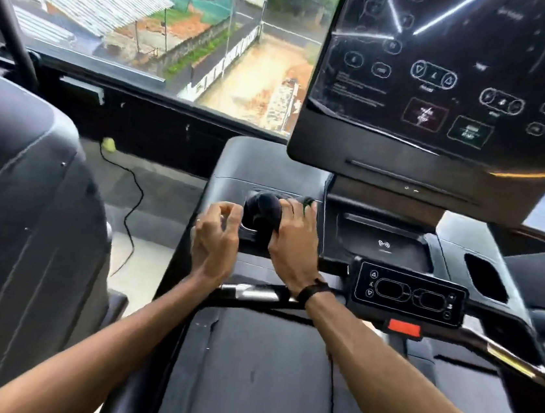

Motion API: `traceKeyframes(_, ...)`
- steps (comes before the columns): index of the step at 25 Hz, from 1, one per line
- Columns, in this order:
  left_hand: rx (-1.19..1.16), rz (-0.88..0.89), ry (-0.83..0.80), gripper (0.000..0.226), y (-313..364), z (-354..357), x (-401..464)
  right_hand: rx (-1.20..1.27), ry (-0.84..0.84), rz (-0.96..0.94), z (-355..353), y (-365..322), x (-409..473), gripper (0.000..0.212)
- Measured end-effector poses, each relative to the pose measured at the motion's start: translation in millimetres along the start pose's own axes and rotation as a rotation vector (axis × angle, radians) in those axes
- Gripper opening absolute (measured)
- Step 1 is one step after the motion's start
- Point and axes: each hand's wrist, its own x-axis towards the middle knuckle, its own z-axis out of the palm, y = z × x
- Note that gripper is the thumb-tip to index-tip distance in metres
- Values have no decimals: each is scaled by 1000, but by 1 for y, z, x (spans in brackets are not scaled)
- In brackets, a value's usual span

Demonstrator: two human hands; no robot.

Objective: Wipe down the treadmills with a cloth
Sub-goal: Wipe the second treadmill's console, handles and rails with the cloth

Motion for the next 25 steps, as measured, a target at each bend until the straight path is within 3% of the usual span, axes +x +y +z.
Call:
traceKeyframes(2, -63, -20, -100, 32, 18, 33, 5, 88, 63, 73, -24, 17, -2, 45)
traceKeyframes(5, -259, -94, -412, 47, 44, 88, -3, 184, 153, 205, -60, 56, -16, 39)
traceKeyframes(9, -451, 15, -760, 50, 88, 141, -45, 115, 307, 371, -110, 98, -58, 39)
traceKeyframes(15, -605, 157, -1115, 43, 129, 184, -119, 45, 442, 576, -173, 141, -129, 32)
traceKeyframes(18, -559, 153, -1274, 51, 132, 199, -151, 67, 369, 674, -185, 160, -172, 38)
traceKeyframes(21, -351, 107, -1358, 59, 132, 218, -182, 133, 183, 830, -195, 171, -215, 36)
traceKeyframes(25, -47, 142, -1368, 42, 133, 235, -237, 178, -157, 967, -227, 178, -266, 51)
